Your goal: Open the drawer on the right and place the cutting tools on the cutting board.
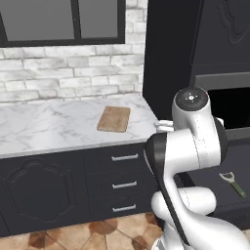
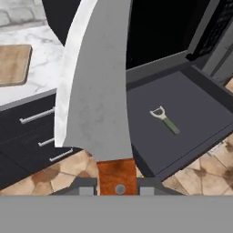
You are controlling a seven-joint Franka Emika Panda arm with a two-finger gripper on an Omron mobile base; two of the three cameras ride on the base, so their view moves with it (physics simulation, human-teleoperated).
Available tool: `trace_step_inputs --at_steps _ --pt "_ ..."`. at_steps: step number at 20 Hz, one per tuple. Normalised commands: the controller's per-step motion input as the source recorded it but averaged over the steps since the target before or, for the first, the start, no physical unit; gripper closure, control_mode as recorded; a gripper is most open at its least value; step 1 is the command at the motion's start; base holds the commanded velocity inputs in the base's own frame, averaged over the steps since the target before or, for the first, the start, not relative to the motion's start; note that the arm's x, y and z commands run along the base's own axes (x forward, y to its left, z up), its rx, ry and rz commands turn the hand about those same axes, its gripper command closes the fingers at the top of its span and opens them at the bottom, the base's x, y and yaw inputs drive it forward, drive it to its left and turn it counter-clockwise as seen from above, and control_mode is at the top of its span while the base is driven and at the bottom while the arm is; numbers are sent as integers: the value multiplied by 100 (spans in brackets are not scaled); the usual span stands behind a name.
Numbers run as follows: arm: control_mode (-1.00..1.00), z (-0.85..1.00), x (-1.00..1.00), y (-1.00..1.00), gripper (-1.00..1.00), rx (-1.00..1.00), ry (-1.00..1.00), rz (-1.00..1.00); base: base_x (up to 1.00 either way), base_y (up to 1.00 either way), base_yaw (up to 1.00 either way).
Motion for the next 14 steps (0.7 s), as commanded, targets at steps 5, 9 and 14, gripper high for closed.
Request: trace_step_inputs --at_steps 5,9,14 --pt "100 0 0 0 100 0 0 0 0 89 0" --pt "100 0 0 0 100 0 0 0 39 47 0" --pt "100 0 0 0 100 0 0 0 81 0 0"
